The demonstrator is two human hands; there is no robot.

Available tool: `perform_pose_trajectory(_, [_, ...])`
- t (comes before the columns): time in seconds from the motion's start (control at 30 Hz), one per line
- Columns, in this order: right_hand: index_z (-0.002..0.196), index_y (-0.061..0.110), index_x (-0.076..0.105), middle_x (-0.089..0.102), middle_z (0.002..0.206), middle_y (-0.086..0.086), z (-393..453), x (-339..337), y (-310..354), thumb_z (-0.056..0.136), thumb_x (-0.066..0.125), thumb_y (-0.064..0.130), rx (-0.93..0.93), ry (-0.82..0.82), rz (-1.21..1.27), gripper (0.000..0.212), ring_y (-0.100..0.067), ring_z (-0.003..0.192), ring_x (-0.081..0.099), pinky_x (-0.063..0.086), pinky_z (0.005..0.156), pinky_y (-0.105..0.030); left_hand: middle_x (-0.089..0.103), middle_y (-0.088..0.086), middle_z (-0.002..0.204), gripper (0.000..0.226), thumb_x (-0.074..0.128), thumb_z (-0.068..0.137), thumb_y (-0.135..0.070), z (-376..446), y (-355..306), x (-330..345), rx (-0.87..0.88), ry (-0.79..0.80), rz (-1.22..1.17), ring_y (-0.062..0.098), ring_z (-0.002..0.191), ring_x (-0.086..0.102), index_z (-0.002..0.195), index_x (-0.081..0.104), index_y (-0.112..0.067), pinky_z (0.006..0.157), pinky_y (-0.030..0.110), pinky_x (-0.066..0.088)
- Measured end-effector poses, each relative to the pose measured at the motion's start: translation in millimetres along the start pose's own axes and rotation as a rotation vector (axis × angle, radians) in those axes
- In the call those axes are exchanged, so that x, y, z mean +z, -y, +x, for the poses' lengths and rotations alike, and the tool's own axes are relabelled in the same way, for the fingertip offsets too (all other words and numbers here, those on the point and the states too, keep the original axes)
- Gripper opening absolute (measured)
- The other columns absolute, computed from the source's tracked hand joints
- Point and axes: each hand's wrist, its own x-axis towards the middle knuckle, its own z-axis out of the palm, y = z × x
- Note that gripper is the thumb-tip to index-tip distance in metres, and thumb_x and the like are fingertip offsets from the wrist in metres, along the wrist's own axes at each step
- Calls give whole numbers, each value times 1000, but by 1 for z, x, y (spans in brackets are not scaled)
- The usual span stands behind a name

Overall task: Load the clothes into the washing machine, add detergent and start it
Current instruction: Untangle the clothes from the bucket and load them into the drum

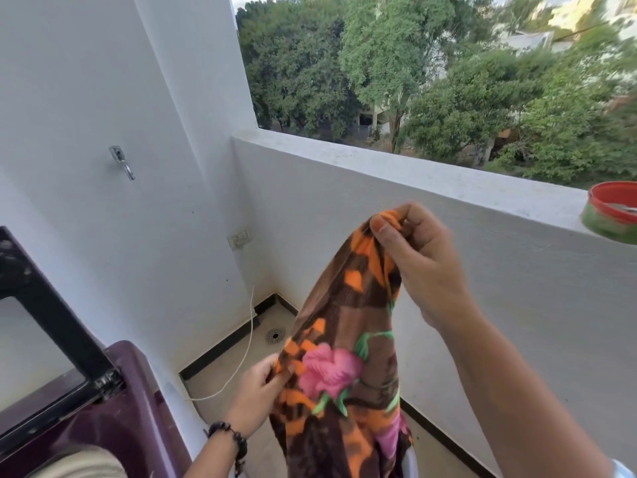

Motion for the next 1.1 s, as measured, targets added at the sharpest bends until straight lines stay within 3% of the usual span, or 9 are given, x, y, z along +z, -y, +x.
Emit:
perform_pose_trajectory(0.17, [110, 28, 59, 62, 105, 8, -11, -9, -20, 76, 75, 51, 192, 621, -768, 44, -9, 98, 57, 47, 81, -29, 73, 12, 89, 24, 72, 78, -43, 9, -72, -21, 217, 13, -9, 29, 82, 71, 90, 70, -22, 76, 45, 55])
perform_pose_trajectory(0.27, [144, 36, 35, 51, 133, 11, -27, 13, -33, 72, 79, 50, 221, 732, -686, 85, -5, 123, 45, 39, 98, -24, 73, 10, 86, 15, 73, 77, -33, 14, -117, -22, 357, 79, 4, 21, 79, 69, 88, 71, -23, 78, 38, 54])
perform_pose_trajectory(0.33, [131, 25, 51, 63, 113, 6, -34, 27, -45, 80, 76, 35, 206, 756, -608, 58, -7, 100, 57, 48, 86, -29, 65, 21, 75, 16, 73, 79, -34, 14, -136, -19, 442, 87, -38, 21, 67, 59, 88, 70, -21, 66, 33, 48])
perform_pose_trajectory(0.43, [88, 2, 61, 54, 69, 0, -33, 28, -48, 90, 61, 11, 206, 648, -465, 9, -9, 62, 47, 40, 61, -35, 45, 10, 60, 23, 72, 82, -38, 14, -134, -15, 476, 19, -69, 14, 56, 42, 98, 65, -22, 53, 25, 35])
perform_pose_trajectory(0.6, [79, 8, 61, 55, 65, 5, -11, 21, -31, 89, 55, 5, 70, 454, -360, 12, -2, 59, 48, 38, 56, -26, 66, -7, 70, 14, 77, 83, -19, 6, -86, 2, 311, 84, -199, 8, 66, 61, 92, 66, -20, 61, 21, 47])
perform_pose_trajectory(0.8, [72, 12, 56, 51, 72, -12, 20, 14, -2, 84, 50, 15, 42, 92, -68, 13, -22, 67, 45, 34, 61, -41, 76, -5, 81, 6, 67, 89, -9, 3, -5, -2, 48, 36, -138, 10, 77, 71, 95, 69, -11, 67, 21, 54])
perform_pose_trajectory(0.93, [71, 21, 56, 51, 71, -10, 27, 2, 5, 85, 52, 14, -12, -52, -30, 15, -21, 67, 44, 34, 58, -37, 75, 5, 81, 45, 69, 80, -55, -4, 16, -14, -38, -25, -103, 20, 77, 70, 91, 70, -11, 67, 25, 55])
perform_pose_trajectory(1.0, [77, 17, 61, 56, 69, -10, 23, -2, -2, 82, 54, 17, -16, 114, -270, 8, -17, 65, 48, 37, 57, -35, 76, 2, 86, 64, 68, 63, -75, 2, 12, -23, -25, -98, -86, 16, 81, 71, 92, 71, -18, 72, 27, 57])
perform_pose_trajectory(1.1, [119, 30, 56, 64, 100, 2, 11, -4, -8, 80, 75, 25, 202, 685, -681, 44, -12, 90, 60, 52, 79, -34, 73, -10, 80, 6, 66, 80, -23, 11, -32, -30, 119, -113, 48, 8, 79, 66, 82, 70, -26, 76, 33, 55])
